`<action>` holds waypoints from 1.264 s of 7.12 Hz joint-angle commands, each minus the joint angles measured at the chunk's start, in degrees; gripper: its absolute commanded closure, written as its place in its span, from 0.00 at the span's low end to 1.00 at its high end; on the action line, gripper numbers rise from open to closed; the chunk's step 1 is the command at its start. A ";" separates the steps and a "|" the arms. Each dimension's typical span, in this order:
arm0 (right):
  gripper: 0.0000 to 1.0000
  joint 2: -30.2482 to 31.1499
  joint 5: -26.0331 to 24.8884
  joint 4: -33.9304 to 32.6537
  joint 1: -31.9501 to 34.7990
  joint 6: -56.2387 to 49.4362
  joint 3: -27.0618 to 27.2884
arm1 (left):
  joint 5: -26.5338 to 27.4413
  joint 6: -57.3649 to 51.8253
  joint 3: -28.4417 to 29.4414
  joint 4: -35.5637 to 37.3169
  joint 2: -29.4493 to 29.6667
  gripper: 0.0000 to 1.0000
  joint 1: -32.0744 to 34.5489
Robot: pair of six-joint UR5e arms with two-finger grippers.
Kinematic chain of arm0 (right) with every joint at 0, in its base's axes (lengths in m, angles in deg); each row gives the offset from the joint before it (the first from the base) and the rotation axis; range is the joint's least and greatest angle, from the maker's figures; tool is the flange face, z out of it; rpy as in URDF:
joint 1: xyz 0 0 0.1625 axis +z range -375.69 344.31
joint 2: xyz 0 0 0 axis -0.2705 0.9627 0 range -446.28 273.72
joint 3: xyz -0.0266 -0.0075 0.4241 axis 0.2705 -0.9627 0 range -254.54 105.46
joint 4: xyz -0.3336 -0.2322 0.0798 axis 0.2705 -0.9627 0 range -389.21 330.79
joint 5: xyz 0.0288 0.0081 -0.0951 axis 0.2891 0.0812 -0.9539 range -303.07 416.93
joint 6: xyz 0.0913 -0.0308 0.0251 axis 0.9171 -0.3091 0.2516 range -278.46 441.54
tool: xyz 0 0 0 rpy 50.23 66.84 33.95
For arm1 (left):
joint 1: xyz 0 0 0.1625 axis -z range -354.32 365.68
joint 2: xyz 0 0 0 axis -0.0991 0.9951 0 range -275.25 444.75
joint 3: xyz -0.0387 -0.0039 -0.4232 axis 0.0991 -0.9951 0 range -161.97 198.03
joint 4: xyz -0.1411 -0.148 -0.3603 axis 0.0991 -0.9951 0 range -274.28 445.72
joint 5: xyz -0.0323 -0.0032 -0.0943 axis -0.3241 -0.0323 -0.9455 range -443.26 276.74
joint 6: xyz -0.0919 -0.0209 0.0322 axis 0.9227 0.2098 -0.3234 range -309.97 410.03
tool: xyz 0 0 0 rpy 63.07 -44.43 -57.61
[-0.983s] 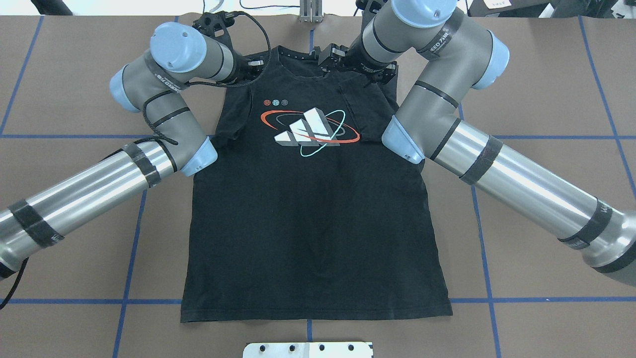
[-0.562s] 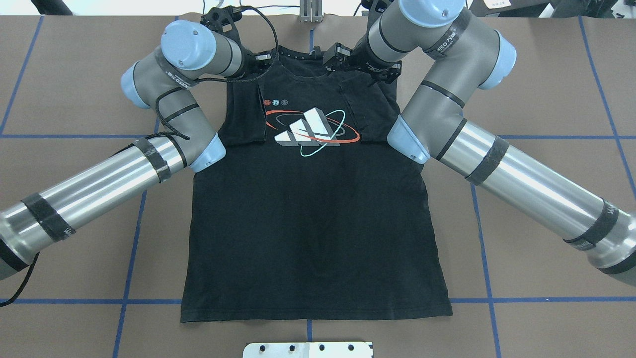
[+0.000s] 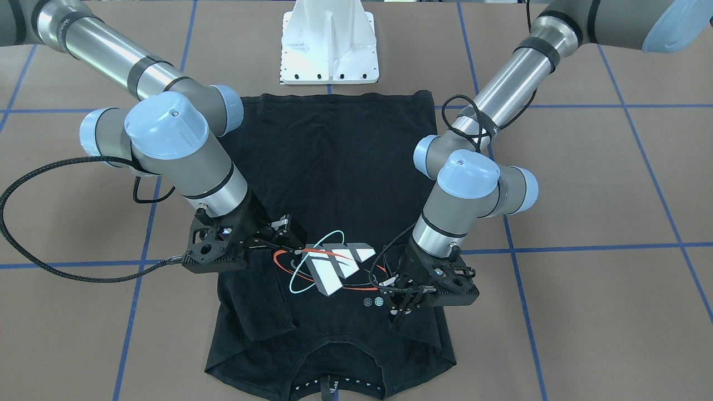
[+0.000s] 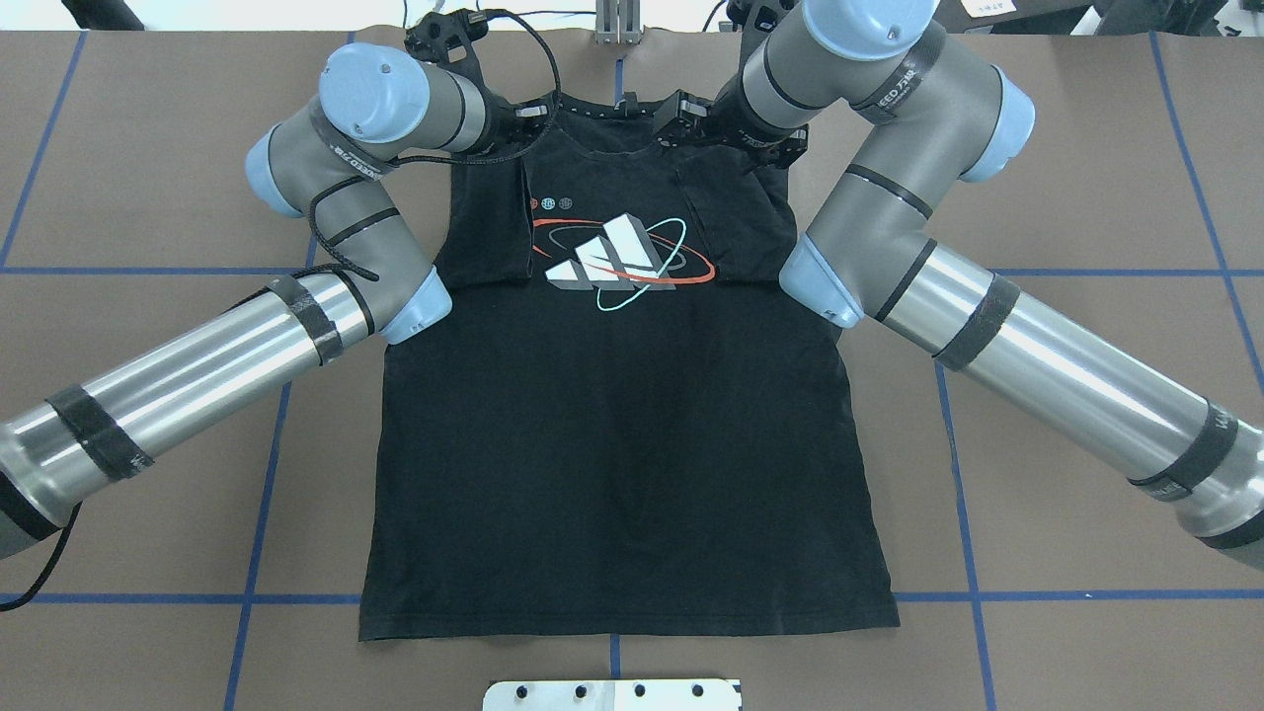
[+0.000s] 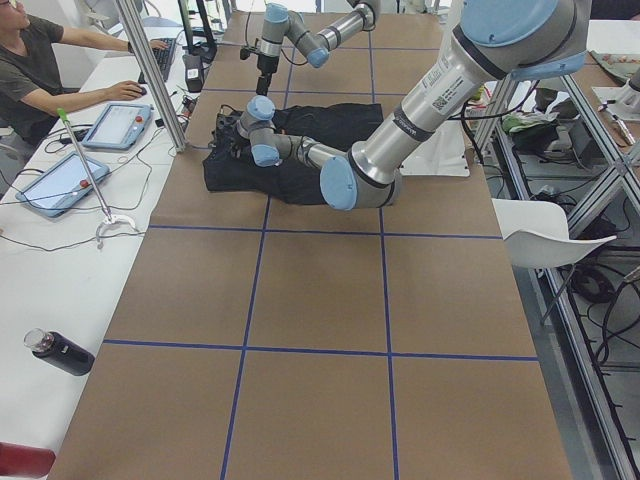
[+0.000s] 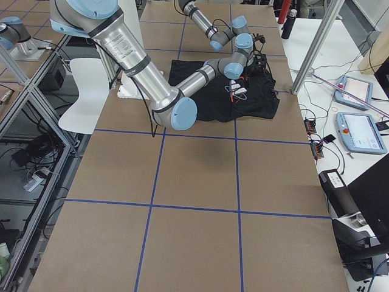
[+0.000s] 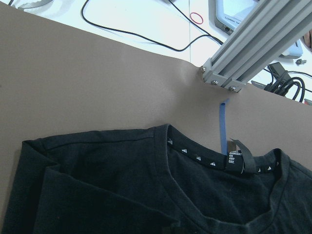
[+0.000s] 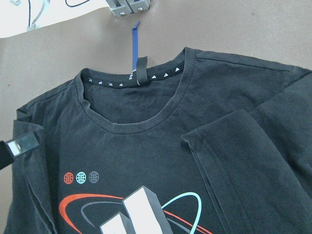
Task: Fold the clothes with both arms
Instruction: 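Move the right gripper to the hem corner nearest the robot while the left gripper withdraws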
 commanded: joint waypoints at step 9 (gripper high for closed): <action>0.00 27.57 12.63 -0.70 1.67 4.10 26.26 | -19.79 -0.60 -40.77 14.16 -29.30 0.00 4.93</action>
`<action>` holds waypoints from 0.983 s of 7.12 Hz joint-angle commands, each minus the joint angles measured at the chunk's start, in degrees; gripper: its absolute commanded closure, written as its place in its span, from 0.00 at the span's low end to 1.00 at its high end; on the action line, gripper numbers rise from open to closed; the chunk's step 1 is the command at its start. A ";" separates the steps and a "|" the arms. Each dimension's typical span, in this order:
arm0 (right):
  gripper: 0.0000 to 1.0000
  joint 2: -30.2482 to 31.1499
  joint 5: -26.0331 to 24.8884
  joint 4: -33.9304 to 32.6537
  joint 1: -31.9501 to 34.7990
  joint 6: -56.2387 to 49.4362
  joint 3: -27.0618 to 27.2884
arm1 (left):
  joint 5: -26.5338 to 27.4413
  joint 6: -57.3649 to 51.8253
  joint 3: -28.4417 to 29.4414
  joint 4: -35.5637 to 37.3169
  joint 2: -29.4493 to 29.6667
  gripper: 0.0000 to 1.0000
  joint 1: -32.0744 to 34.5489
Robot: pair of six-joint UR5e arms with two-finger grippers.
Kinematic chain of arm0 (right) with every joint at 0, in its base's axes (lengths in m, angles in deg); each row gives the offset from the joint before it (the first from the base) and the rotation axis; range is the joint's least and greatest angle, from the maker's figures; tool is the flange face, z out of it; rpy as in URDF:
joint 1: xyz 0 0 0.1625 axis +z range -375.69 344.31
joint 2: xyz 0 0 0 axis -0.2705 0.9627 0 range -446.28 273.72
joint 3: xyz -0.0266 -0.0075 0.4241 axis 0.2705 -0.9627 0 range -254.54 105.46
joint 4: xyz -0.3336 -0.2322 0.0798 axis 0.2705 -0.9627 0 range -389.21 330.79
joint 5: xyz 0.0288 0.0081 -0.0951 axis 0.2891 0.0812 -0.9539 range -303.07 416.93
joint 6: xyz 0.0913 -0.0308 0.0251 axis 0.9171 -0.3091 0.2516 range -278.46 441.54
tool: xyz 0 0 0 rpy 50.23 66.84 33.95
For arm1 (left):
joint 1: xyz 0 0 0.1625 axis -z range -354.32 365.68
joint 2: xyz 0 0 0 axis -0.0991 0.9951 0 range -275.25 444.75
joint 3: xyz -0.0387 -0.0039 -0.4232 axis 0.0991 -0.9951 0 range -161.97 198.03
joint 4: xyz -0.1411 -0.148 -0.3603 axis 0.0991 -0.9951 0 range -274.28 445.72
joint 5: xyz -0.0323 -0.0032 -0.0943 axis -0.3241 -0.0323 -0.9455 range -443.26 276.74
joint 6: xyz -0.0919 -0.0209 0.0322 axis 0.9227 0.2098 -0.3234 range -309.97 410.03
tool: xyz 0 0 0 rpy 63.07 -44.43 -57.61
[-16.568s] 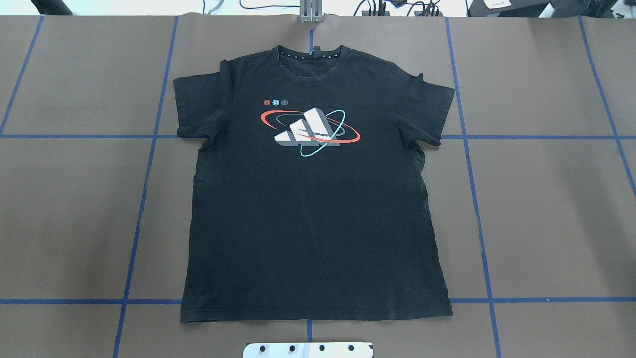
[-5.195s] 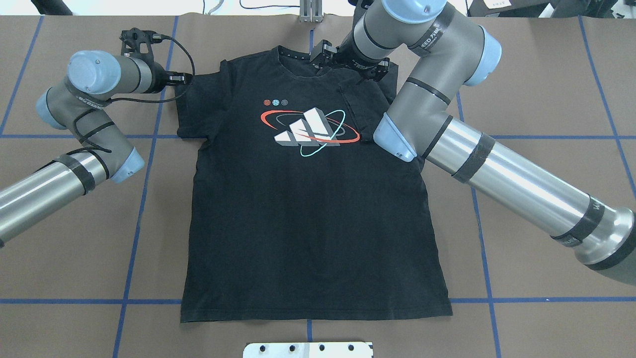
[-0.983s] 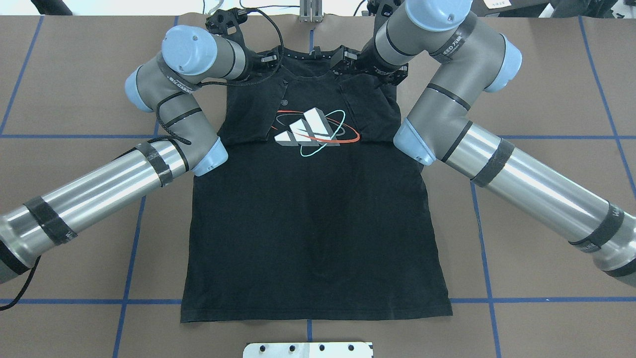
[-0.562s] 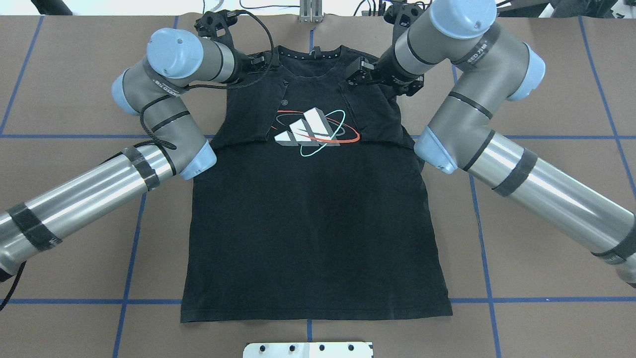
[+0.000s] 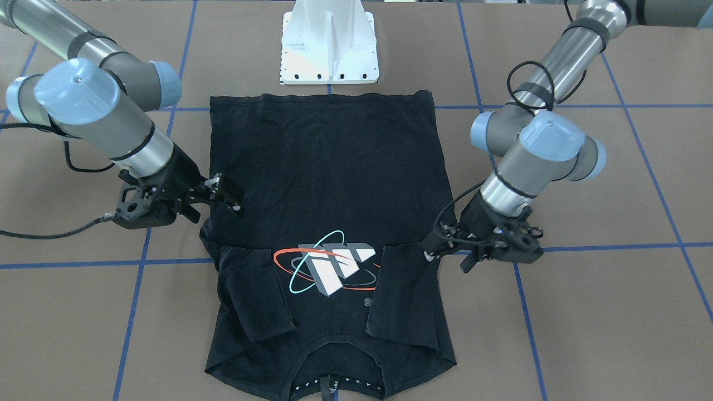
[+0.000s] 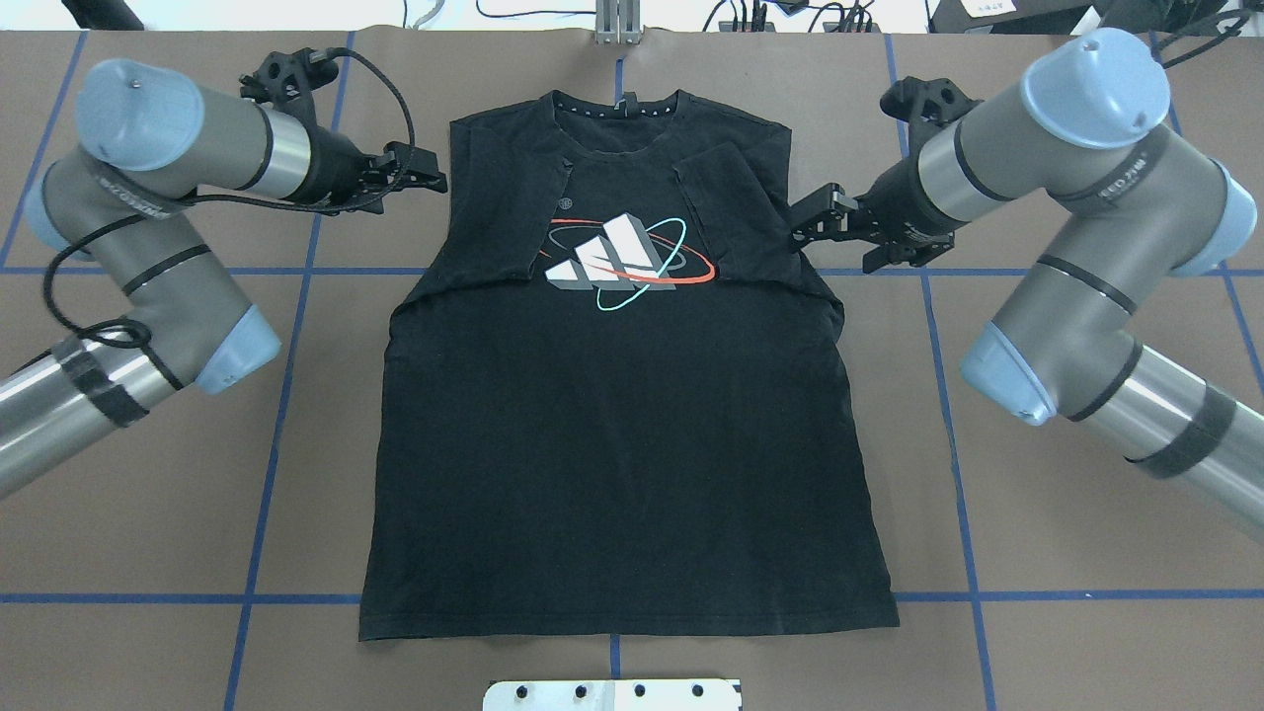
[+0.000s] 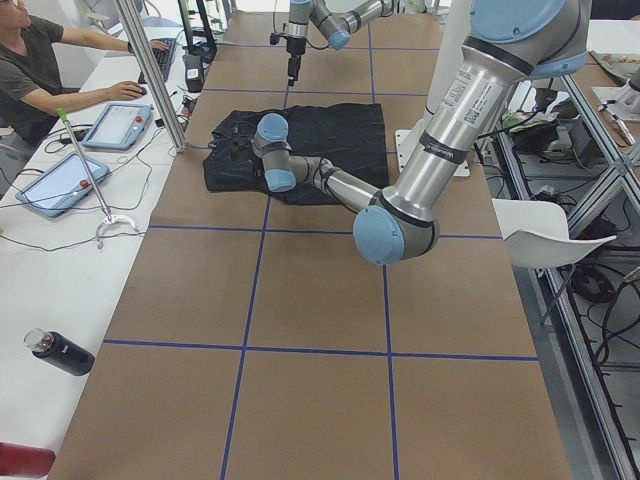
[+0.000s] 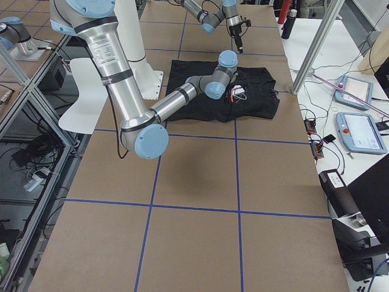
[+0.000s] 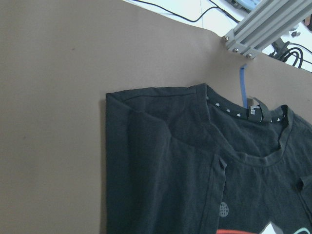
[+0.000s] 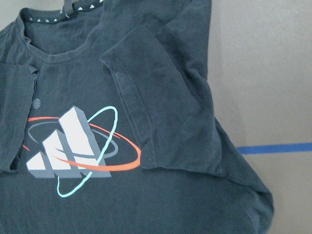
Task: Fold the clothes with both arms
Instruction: 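Move the right gripper to the hem corner nearest the robot while the left gripper withdraws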
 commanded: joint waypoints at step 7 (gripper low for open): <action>0.00 23.33 -7.83 0.88 -26.07 6.66 17.06 | -4.86 3.87 -29.92 -1.72 -27.05 0.00 -0.52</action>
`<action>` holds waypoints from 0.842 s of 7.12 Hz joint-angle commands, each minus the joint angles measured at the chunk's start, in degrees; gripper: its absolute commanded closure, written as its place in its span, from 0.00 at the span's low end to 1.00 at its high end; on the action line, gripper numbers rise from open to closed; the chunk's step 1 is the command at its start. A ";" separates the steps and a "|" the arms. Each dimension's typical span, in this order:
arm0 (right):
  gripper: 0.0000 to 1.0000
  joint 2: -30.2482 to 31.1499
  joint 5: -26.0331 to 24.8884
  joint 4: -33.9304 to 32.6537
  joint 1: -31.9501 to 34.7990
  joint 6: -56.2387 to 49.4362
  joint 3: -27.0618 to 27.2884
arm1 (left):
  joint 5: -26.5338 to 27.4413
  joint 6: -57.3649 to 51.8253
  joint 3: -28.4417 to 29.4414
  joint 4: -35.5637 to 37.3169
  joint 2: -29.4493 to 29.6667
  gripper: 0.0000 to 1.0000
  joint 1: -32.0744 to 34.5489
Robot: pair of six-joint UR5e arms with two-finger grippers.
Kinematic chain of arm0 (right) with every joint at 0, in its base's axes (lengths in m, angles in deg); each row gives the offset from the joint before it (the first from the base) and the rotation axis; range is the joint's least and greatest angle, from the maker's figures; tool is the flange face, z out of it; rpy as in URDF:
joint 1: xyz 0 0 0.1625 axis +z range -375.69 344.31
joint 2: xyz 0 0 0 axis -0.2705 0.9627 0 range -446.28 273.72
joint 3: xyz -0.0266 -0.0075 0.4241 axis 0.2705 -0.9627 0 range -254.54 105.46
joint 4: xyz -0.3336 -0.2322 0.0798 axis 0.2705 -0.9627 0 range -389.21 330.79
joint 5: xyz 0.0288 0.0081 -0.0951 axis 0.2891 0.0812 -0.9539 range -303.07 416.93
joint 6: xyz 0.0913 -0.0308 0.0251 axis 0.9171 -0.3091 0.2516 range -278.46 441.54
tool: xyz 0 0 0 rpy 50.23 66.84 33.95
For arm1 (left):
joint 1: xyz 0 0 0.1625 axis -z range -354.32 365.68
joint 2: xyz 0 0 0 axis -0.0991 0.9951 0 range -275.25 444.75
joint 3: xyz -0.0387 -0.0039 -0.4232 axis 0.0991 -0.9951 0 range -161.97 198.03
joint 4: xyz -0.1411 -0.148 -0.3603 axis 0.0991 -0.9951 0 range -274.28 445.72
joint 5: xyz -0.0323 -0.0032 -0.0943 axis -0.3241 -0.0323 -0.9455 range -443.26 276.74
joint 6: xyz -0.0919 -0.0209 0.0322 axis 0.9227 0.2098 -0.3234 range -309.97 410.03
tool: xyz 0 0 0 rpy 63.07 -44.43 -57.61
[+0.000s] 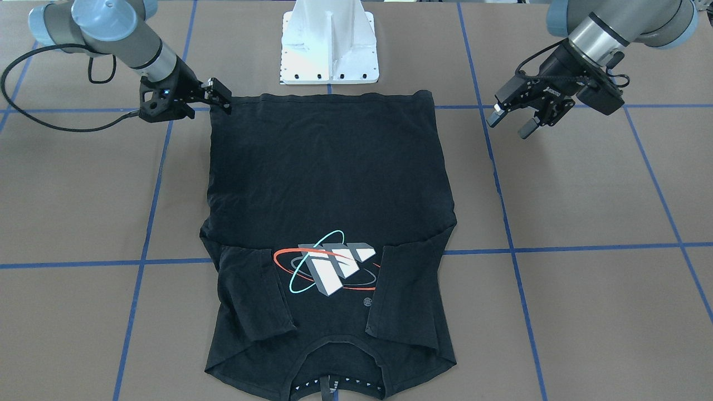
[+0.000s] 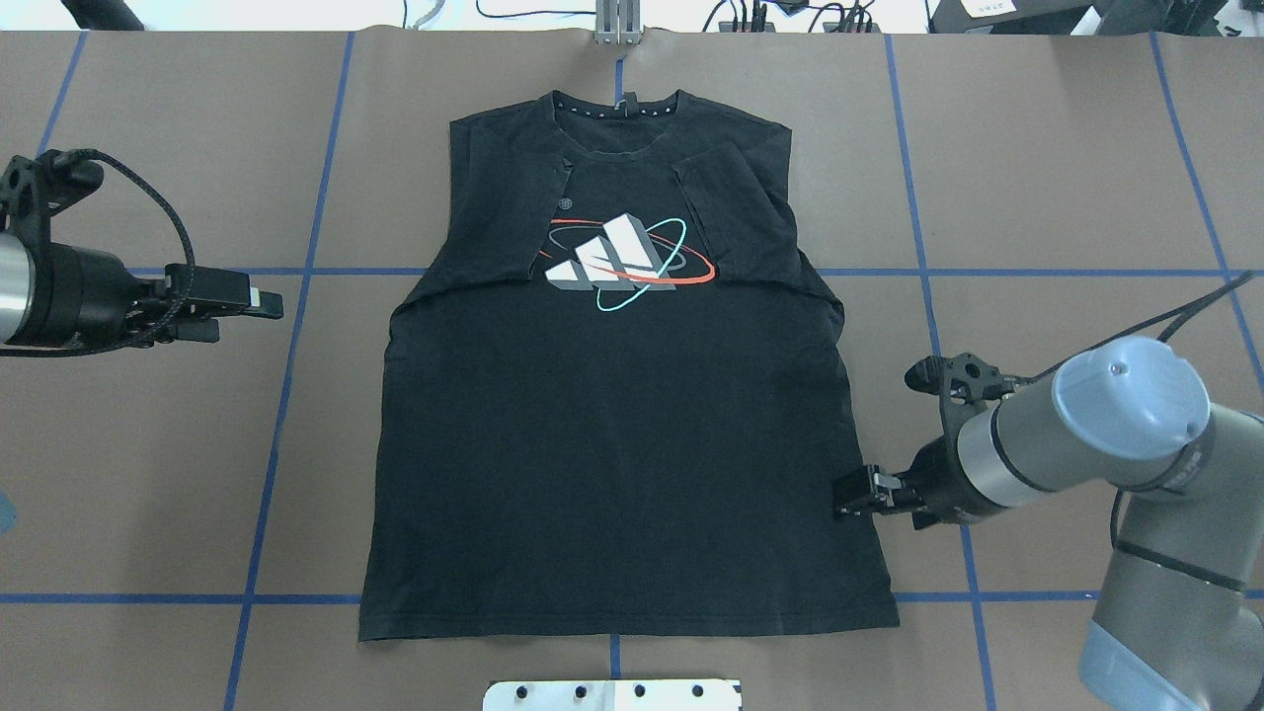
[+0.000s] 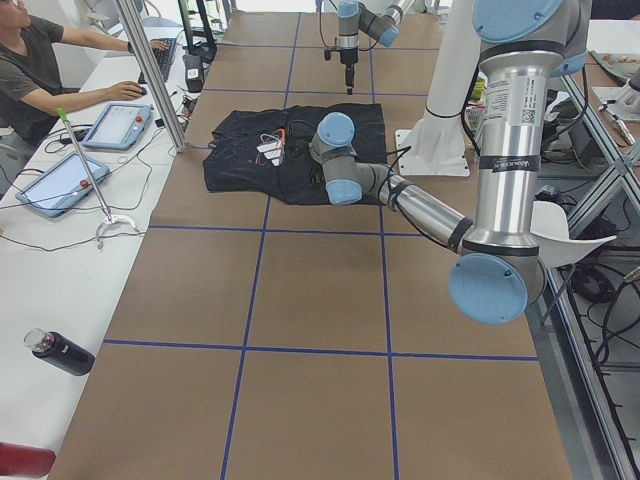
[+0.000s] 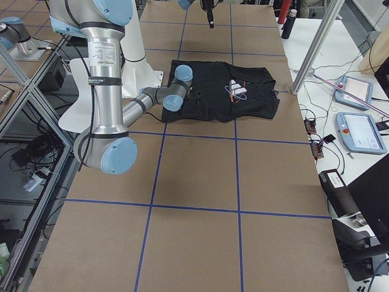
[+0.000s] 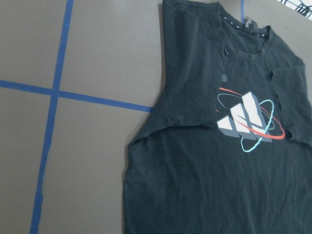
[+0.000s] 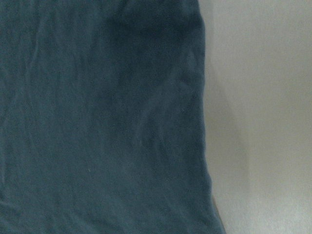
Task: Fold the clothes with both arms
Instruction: 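Move the right gripper to the hem corner nearest the robot while the left gripper withdraws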
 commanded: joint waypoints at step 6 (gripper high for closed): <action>0.02 1.20 -0.99 -0.02 -6.92 0.02 -2.61 | 0.40 -0.27 -0.08 -0.50 0.25 0.00 -0.20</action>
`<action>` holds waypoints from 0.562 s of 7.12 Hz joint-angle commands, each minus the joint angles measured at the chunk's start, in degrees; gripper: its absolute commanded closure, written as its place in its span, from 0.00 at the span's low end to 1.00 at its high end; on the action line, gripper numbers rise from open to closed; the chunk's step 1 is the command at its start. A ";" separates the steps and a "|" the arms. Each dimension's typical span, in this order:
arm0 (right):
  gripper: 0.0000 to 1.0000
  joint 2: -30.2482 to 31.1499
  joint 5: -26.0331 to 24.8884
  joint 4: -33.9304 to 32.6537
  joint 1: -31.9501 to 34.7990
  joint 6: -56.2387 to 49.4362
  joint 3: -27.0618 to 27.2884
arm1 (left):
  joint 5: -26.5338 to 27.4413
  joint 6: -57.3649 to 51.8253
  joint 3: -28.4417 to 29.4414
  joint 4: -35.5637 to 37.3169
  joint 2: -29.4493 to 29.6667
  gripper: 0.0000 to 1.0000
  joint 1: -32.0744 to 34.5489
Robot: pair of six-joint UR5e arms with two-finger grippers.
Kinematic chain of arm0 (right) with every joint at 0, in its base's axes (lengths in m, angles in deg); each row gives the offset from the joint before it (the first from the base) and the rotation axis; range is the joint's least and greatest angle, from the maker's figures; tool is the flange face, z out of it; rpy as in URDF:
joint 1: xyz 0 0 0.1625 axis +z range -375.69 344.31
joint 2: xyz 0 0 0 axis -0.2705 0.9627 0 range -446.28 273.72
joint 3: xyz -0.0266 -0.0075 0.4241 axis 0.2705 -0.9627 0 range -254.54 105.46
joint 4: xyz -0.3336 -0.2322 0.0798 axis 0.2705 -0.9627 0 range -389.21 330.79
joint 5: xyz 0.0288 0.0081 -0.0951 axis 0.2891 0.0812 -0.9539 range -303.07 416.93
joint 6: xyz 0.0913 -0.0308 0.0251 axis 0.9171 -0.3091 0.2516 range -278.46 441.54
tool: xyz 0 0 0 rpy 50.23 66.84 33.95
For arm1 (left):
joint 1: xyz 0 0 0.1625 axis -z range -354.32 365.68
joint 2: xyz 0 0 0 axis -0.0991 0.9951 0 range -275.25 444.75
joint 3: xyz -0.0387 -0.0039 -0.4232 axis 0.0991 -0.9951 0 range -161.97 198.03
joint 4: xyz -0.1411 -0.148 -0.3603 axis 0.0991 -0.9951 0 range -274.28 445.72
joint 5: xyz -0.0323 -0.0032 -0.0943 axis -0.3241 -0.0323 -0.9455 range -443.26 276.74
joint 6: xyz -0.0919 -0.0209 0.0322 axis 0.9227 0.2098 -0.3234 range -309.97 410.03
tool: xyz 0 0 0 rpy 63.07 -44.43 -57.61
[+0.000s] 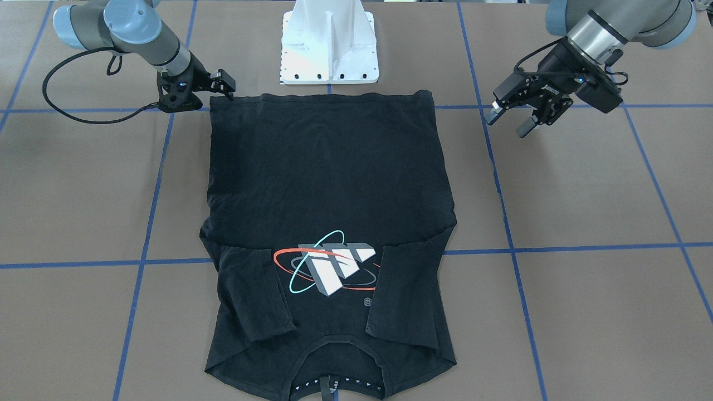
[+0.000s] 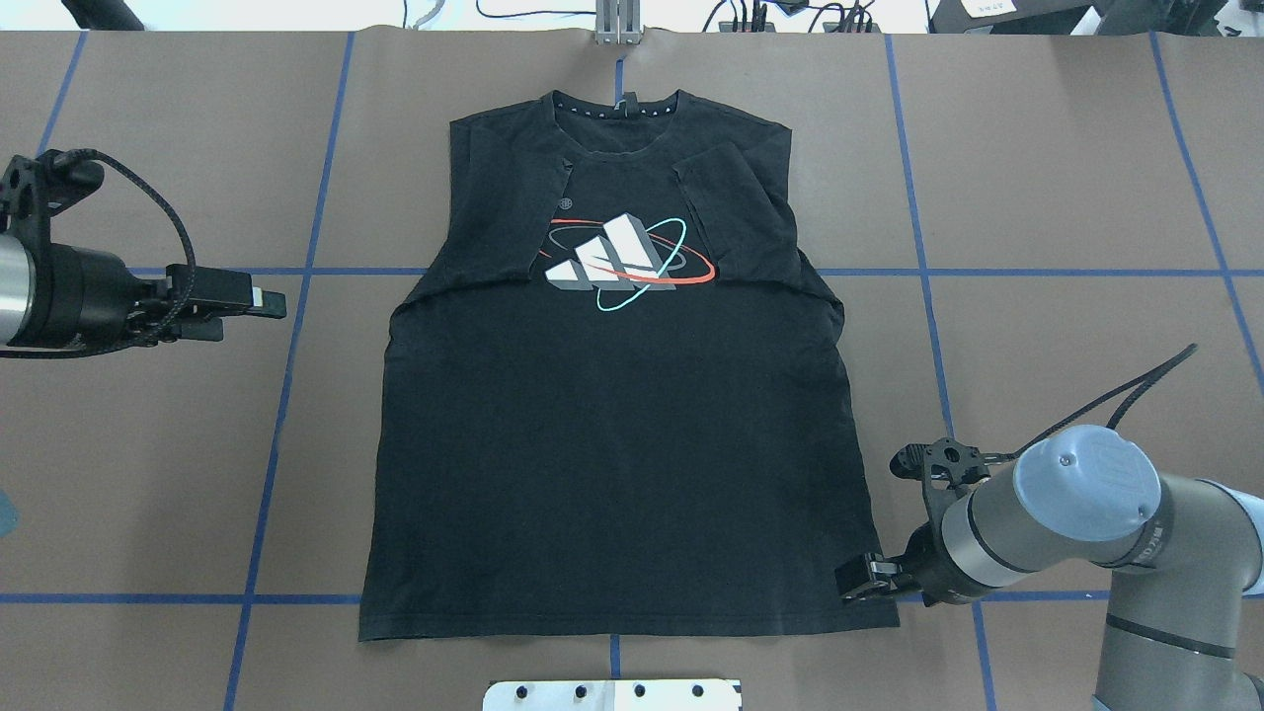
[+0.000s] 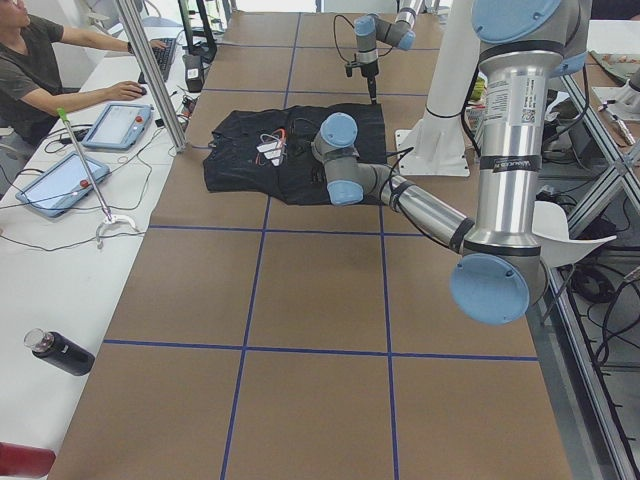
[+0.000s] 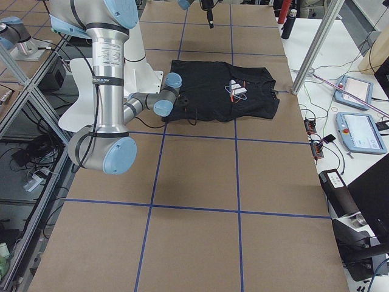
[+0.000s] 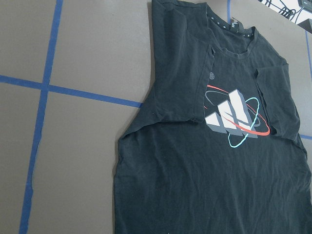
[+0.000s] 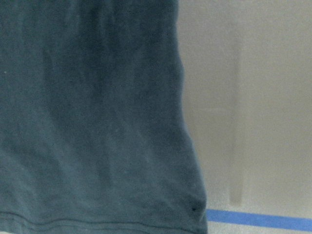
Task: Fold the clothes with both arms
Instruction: 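Move the right gripper to the hem corner nearest the robot while the left gripper withdraws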
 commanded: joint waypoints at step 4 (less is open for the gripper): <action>0.24 -0.41 0.06 -0.09 -1.47 0.78 -0.87 | 0.01 -0.08 -0.01 0.00 0.01 0.00 -0.01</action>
